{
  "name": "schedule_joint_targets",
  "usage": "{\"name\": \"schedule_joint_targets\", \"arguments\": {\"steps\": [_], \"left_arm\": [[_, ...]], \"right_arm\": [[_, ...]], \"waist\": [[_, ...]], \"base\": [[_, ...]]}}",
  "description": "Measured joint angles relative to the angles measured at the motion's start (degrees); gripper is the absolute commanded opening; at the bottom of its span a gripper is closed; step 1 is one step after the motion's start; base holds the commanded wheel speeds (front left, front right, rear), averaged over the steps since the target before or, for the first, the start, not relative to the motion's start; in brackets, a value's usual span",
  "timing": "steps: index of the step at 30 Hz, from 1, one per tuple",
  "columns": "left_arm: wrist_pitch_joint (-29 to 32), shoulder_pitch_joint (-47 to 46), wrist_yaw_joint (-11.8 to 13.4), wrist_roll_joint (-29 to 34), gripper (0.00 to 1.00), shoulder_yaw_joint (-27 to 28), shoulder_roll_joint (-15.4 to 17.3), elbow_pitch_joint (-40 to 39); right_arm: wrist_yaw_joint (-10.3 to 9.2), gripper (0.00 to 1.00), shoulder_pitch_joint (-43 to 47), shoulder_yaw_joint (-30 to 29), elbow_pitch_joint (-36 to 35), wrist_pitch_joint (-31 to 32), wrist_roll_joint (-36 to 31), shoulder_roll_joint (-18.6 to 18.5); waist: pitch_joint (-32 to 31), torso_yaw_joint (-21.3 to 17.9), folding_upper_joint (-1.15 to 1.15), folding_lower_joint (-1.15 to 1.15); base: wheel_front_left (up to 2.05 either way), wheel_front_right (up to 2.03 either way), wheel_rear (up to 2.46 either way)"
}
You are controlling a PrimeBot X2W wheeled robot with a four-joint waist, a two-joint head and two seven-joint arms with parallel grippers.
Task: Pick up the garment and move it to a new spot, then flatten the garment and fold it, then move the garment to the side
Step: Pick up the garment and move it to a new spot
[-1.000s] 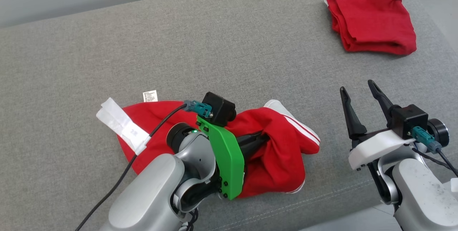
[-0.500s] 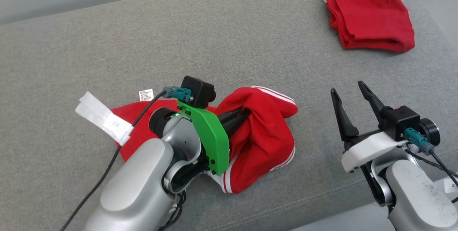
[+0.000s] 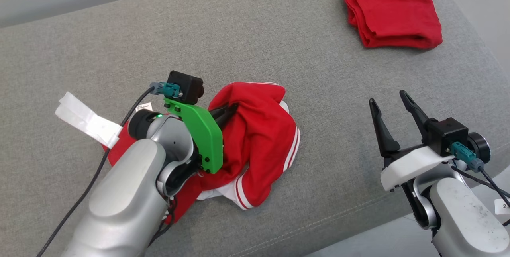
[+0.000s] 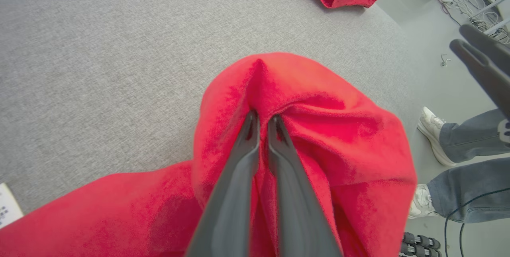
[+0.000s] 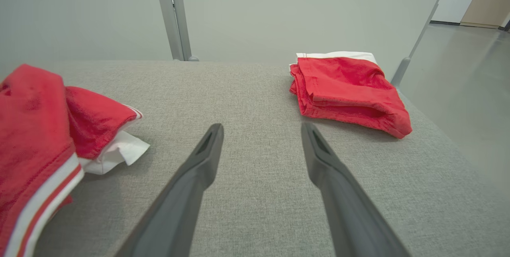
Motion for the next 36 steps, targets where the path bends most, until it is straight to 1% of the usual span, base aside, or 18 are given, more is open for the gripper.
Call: {"name": "schedule_joint_targets", "arguments": {"steps": [6, 13, 16, 18, 21, 22, 23, 24, 25, 26, 27, 32, 33, 36], "left_arm": [[-1.09, -1.19, 0.69, 2.35, 0.00, 1.08, 2.96, 4.28], [-2.67, -2.27, 1.33, 2.77, 0.00, 2.91, 4.74, 8.13], [-3.65, -2.75, 2.08, 3.08, 0.00, 4.41, 6.66, 9.94], [-4.08, -2.84, 2.09, 3.09, 0.00, 4.82, 7.64, 11.28], [-4.70, -2.84, 2.50, 3.09, 0.16, 5.22, 7.67, 12.92], [-5.09, -2.84, 2.54, 3.08, 0.28, 5.36, 7.67, 13.45], [-5.12, -2.83, 2.78, 3.07, 0.38, 5.53, 7.66, 14.10], [-5.12, -2.81, 3.11, 3.08, 0.38, 5.55, 7.68, 14.73], [-5.11, -2.79, 3.39, 3.09, 0.45, 5.53, 7.76, 15.50], [-5.11, -2.79, 3.39, 3.09, 0.70, 5.53, 7.76, 15.50], [-5.09, -2.68, 3.79, 3.11, 1.00, 5.49, 7.89, 16.18], [-5.32, -2.56, 5.47, 3.25, 1.00, 6.10, 7.93, 17.24], [-5.61, -2.59, 6.12, 3.25, 1.00, 6.38, 7.91, 17.18], [-6.01, -2.62, 7.61, 3.37, 1.00, 7.58, 7.90, 16.50]], "right_arm": [[-0.01, 1.00, 0.03, -0.33, 0.23, -0.01, 0.00, 0.00], [-0.07, 1.00, 0.98, -1.02, 0.26, -0.01, 0.01, -0.44], [-0.07, 1.00, 1.08, -0.74, 0.25, -0.01, 0.00, -0.42], [-0.07, 1.00, 1.14, -0.88, 0.25, -0.01, 0.00, -0.57], [-0.07, 1.00, 1.15, -0.73, 0.25, -0.01, 0.00, -0.87], [-0.07, 1.00, 1.15, -0.62, 0.25, -0.01, 0.00, -0.81], [-0.07, 1.00, 1.15, -0.55, 0.26, -0.01, 0.00, -0.79], [-0.07, 1.00, 1.15, -0.55, 0.26, -0.01, 0.00, -0.80], [-0.07, 1.00, 1.15, -0.55, 0.26, -0.01, 0.00, -0.80], [-0.07, 1.00, 1.15, -0.55, 0.26, -0.01, 0.00, -0.80], [-0.07, 1.00, 1.15, -0.54, 0.26, -0.01, 0.00, -0.80], [-0.10, 1.00, 1.79, -1.30, 0.26, -0.01, 0.02, -0.94], [-0.48, 1.00, 2.18, -1.53, 0.26, -0.01, 0.03, -0.96], [-0.59, 1.00, 3.30, -2.15, 0.49, -0.01, 0.38, -0.97]], "waist": [[0.03, -0.14, 0.00, 0.00], [-0.05, 0.78, 0.00, 0.00], [-0.10, 1.17, 0.00, 0.00], [-0.12, 1.42, 0.00, 0.00], [-0.15, 1.91, 0.00, 0.00], [-0.17, 1.99, 0.00, 0.00], [-0.18, 2.06, 0.00, 0.00], [-0.20, 2.13, 0.00, 0.00], [-0.21, 2.21, 0.00, 0.00], [-0.21, 2.21, 0.00, 0.00], [-0.23, 2.30, 0.00, 0.00], [-0.20, 3.06, 0.00, 0.00], [-0.24, 3.29, 0.00, 0.00], [-0.44, 4.07, 0.00, 0.00]], "base": [[0.00, 0.00, 0.00], [0.00, 0.00, 0.00], [0.00, 0.00, 0.00], [0.00, 0.00, 0.00], [0.00, 0.00, 0.00], [0.00, 0.00, 0.00], [0.00, 0.00, 0.00], [0.00, 0.00, 0.00], [0.00, 0.00, 0.00], [0.00, 0.00, 0.00], [0.00, 0.00, 0.00], [0.00, 0.00, 0.00], [0.00, 0.00, 0.00], [0.00, 0.00, 0.00]]}}
